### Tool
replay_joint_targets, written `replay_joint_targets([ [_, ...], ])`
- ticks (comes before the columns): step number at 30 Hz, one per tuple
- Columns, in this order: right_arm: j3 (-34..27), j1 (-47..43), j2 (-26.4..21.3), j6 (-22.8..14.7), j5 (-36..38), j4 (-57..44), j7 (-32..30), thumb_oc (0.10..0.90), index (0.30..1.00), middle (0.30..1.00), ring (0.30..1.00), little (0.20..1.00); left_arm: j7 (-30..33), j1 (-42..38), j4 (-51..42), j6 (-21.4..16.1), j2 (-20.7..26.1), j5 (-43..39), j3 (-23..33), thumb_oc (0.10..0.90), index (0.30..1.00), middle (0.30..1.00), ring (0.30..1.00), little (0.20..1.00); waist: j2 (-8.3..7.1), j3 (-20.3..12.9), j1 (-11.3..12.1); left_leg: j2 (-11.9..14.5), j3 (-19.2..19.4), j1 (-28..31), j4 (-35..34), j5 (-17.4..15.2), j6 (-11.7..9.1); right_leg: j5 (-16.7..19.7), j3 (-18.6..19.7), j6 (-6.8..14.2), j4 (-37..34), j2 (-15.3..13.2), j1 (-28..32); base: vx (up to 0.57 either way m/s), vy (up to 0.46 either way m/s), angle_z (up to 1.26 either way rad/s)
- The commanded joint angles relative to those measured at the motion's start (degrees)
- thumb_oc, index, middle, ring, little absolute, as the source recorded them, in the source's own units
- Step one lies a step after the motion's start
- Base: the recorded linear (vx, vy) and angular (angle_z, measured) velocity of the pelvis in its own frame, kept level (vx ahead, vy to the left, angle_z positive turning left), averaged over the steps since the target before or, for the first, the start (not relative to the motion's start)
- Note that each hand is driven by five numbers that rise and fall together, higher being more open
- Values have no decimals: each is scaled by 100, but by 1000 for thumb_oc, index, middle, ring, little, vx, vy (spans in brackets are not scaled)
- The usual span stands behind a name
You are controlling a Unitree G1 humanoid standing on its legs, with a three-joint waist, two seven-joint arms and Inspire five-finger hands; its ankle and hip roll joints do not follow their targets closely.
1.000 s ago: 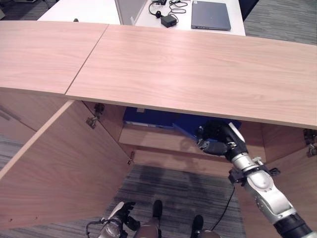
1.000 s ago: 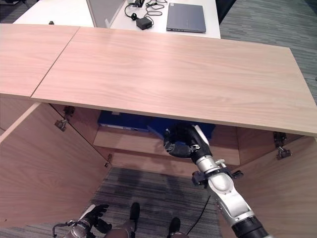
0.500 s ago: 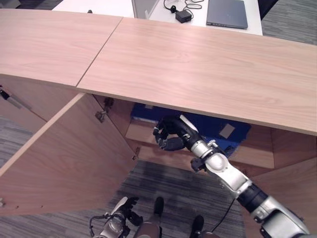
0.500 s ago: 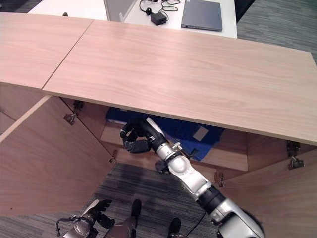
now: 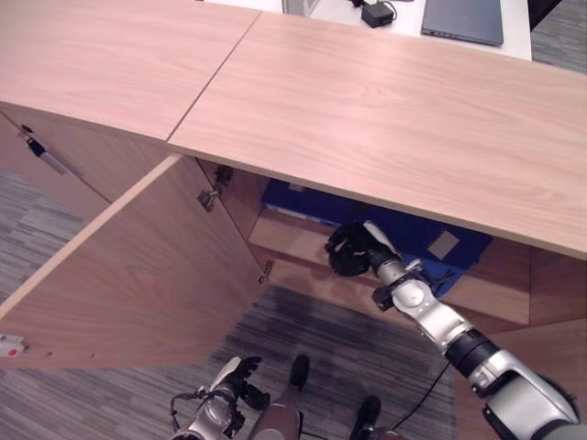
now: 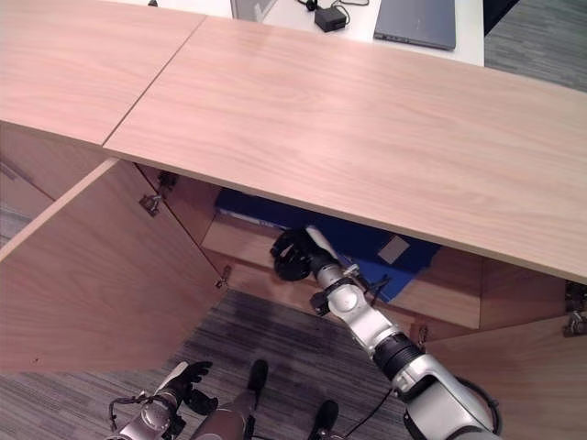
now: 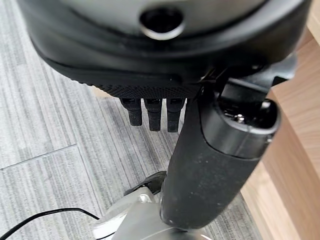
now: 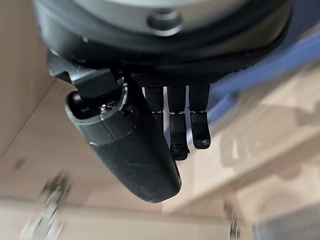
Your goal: Put the empty folder in the office cabinet
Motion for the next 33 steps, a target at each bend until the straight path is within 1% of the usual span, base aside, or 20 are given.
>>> replay_joint_targets([
  [1, -201, -897, -127, -380, -310, -101, -257, 400, 300, 300, 300, 300, 30, -262, -105, -231, 230, -45, -241, 800, 900, 900, 900, 900, -154, 151, 108, 355, -97, 191, 78, -661, -277, -55, 347, 456, 525, -592, -84, 0, 0, 0],
  [3, -248, -933, -185, -342, -386, 232, -308, 400, 300, 300, 300, 300, 26, -269, -126, -245, 233, -66, -264, 800, 900, 900, 900, 900, -131, 206, 132, 355, -103, 157, 86, -651, -273, -63, 360, 452, 543, -592, -122, 0, 0, 0],
  [8, -237, -1063, -245, -317, -472, 624, -371, 400, 300, 300, 300, 300, 49, -333, -134, -253, 215, -127, -316, 800, 900, 900, 900, 900, -116, 262, 135, 359, -111, 105, 95, -628, -263, -69, 386, 444, 568, -579, -176, 0, 0, 0],
  [14, -194, -1208, -154, -282, -524, 1091, -423, 400, 300, 300, 300, 300, 54, -328, -194, -257, 217, -168, -377, 800, 900, 900, 900, 900, -96, 297, 164, 363, -105, 54, 106, -612, -250, -78, 407, 429, 605, -571, -234, 0, 0, 0],
  [19, -133, -1315, -45, -254, -538, 1282, -433, 400, 300, 300, 300, 300, 74, -356, -184, -262, 202, -201, -400, 800, 900, 900, 900, 900, -74, 335, 177, 367, -111, 24, 111, -594, -251, -88, 412, 420, 626, -569, -278, 0, 0, 0],
  [27, 24, -1294, 306, -218, -579, 1484, -405, 400, 300, 300, 300, 300, 96, -367, -212, -244, 186, -230, -446, 800, 900, 900, 900, 900, -34, 410, 214, 360, -144, -50, 114, -565, -249, -96, 388, 402, 651, -567, -331, 0, 0, 0],
  [29, 62, -1356, 455, -178, -551, 1803, -438, 400, 300, 300, 300, 300, 122, -418, -247, -249, 191, -269, -512, 800, 900, 900, 900, 900, -3, 484, 253, 350, -165, -112, 139, -544, -249, -96, 388, 396, 667, -571, -379, -17, 4, 0],
  [33, 68, -1438, 554, -167, -543, 2018, -494, 400, 300, 300, 300, 300, 144, -460, -263, -257, 205, -287, -546, 800, 900, 900, 900, 900, 26, 541, 294, 353, -179, -154, 155, -529, -253, -98, 380, 398, 695, -579, -412, 0, 0, 0],
])
